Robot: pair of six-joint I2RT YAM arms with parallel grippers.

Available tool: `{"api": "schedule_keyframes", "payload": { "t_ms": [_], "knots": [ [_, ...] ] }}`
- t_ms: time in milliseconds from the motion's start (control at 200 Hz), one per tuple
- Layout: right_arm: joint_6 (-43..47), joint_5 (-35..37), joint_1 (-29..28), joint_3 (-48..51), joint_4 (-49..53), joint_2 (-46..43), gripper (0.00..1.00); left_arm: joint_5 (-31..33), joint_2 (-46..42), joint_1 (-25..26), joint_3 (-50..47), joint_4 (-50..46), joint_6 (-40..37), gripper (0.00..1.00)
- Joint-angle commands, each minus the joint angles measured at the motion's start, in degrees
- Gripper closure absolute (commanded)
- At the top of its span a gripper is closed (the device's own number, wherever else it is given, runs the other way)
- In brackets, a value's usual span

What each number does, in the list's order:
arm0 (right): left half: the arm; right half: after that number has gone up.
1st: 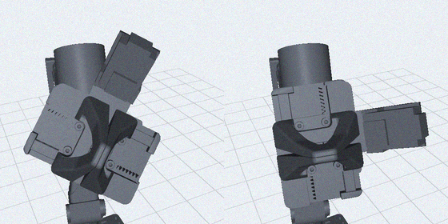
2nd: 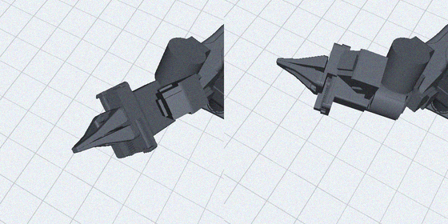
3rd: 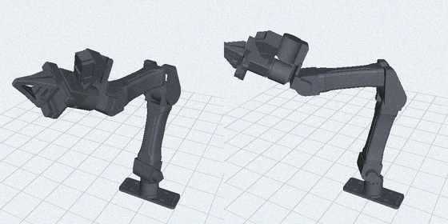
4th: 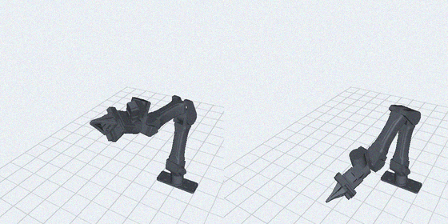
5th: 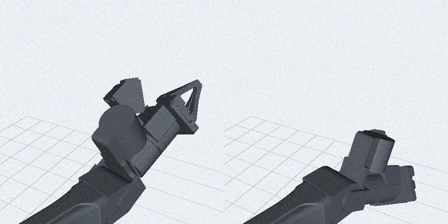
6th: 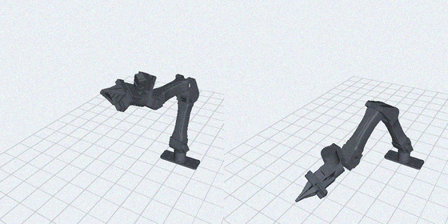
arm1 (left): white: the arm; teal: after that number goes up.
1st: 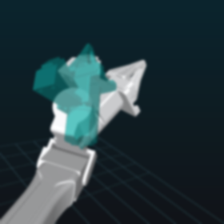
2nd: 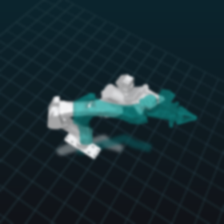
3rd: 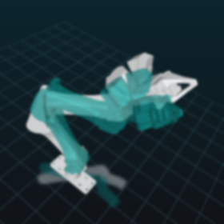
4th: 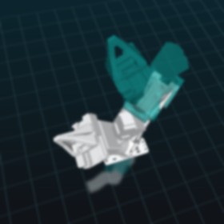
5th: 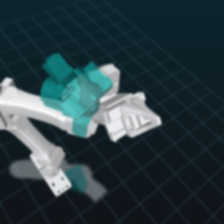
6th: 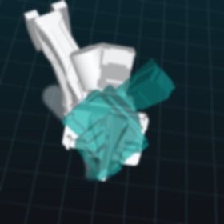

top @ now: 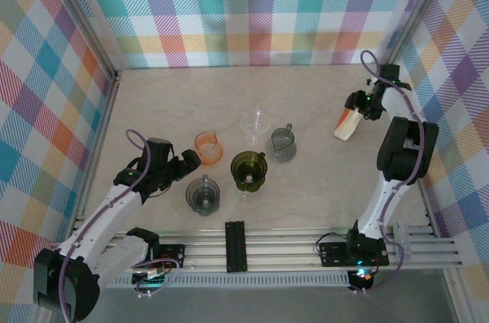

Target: Place the coffee filter in the dripper

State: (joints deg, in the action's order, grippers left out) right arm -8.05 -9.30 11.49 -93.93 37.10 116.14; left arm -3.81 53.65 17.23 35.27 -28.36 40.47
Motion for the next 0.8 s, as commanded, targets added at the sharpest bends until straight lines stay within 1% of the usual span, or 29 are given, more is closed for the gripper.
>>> {"api": "schedule_keyframes", "payload": {
  "t_ms": [0,95,240,325,450,565,620,675,795],
  "knots": [
    [4.51,-1.8,-3.67,-2.93,1.46,1.5,0.4,0.22,0.02,0.17,0.59,-0.64,0.82,0.0],
    [6.22,-1.23,-6.37,-4.27,2.03,2.22,0.41,0.3,-0.15,0.17,0.59,-0.81,0.98,0.0],
    [9.41,1.54,-10.49,-6.1,3.02,3.1,0.41,-0.14,-0.08,0.17,0.68,-0.66,0.99,0.0],
    [10.22,2.53,-11.88,-6.27,2.58,2.96,0.41,-0.45,0.15,0.17,0.76,-0.55,1.02,0.0],
    [12.65,6.57,-14.04,-6.79,2.86,3.41,0.4,-0.76,0.4,0.17,0.85,-0.36,1.28,0.0],
    [12.24,6.64,-14.68,-6.62,2.6,3.96,0.39,-0.92,0.43,0.17,0.86,-0.37,1.45,0.0],
    [12.06,6.79,-15.18,-6.54,2.46,4.03,0.36,-0.95,0.41,0.17,1.09,-0.53,1.48,0.0],
    [11.48,6.84,-15.5,-6.04,1.72,3.52,0.29,-1.0,0.47,0.17,1.67,-0.89,1.28,0.0],
    [9.49,7.62,-15.53,-4.8,-0.4,1.46,0.19,-0.84,0.4,0.17,2.79,-1.56,0.71,0.0]
  ]
}}
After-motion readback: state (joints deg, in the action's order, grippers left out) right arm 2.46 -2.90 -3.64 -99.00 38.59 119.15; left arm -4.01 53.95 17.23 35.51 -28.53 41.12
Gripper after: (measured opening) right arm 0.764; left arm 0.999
